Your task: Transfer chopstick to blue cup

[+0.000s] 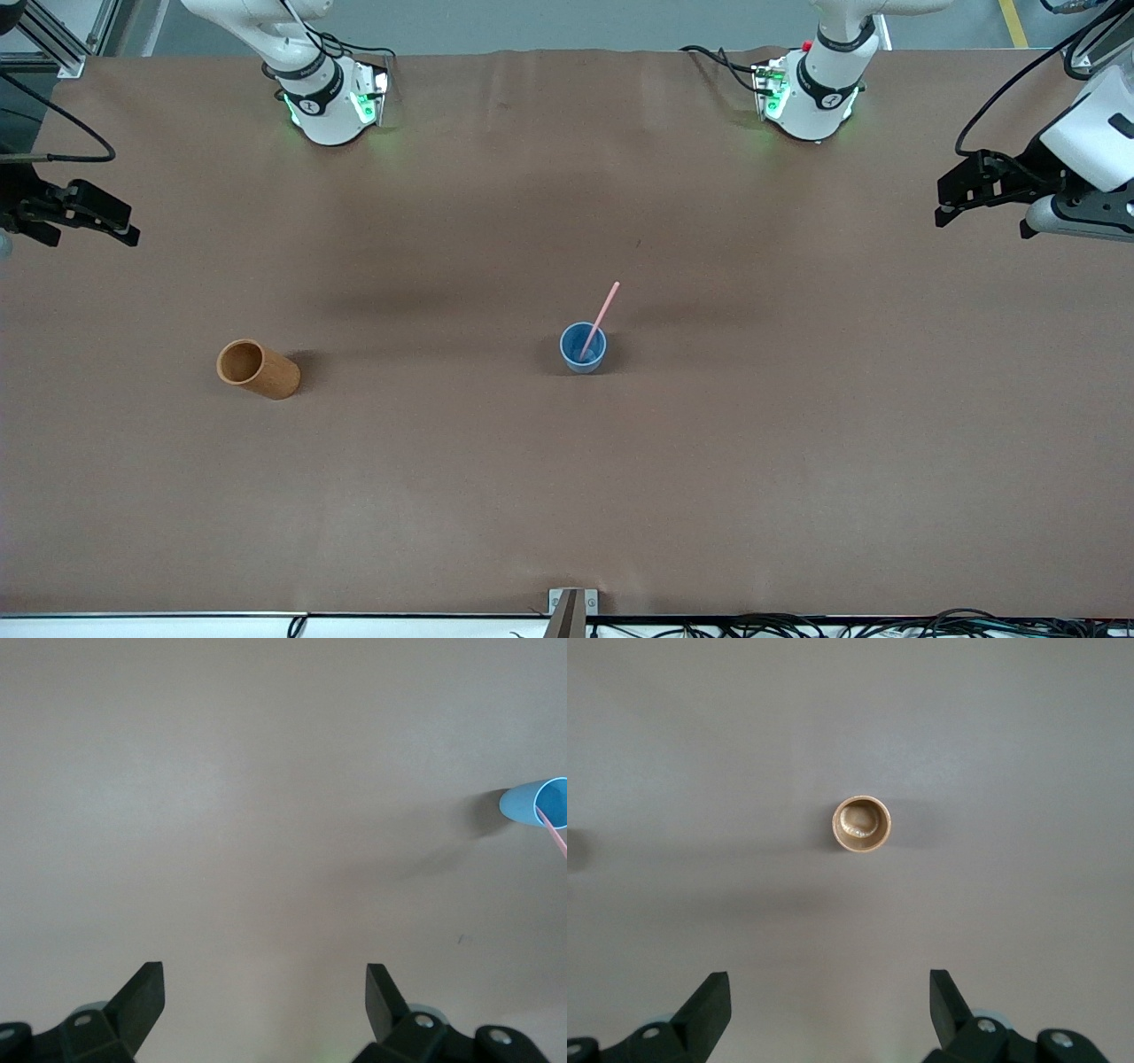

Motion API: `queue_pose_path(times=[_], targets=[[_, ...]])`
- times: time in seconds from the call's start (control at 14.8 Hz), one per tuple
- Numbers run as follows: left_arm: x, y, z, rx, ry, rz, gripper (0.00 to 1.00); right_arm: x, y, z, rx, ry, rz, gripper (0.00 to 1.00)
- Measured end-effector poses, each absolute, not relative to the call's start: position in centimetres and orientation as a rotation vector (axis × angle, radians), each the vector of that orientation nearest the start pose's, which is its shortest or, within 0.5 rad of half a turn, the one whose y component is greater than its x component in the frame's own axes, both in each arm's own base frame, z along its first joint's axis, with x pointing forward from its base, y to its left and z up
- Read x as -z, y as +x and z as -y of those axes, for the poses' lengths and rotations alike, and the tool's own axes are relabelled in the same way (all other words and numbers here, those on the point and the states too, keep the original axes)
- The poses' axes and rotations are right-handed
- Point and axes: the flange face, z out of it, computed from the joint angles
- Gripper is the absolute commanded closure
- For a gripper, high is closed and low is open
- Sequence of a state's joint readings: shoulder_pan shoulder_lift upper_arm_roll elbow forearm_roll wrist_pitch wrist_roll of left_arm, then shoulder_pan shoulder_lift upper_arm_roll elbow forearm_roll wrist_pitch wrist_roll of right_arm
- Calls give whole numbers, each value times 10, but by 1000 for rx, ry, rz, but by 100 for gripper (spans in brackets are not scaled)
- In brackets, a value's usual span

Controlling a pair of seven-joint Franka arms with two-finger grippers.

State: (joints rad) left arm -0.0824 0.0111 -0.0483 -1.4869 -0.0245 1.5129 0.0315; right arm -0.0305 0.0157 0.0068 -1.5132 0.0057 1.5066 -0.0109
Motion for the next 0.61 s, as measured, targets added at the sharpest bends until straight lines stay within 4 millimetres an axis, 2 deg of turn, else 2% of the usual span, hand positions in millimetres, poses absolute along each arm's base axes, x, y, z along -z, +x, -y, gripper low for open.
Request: queue_pose_path(times=[0.61], targets=[[-653,548,74,22,-3157,-259,0,-644,552,12,-12,-3134,-18,0]])
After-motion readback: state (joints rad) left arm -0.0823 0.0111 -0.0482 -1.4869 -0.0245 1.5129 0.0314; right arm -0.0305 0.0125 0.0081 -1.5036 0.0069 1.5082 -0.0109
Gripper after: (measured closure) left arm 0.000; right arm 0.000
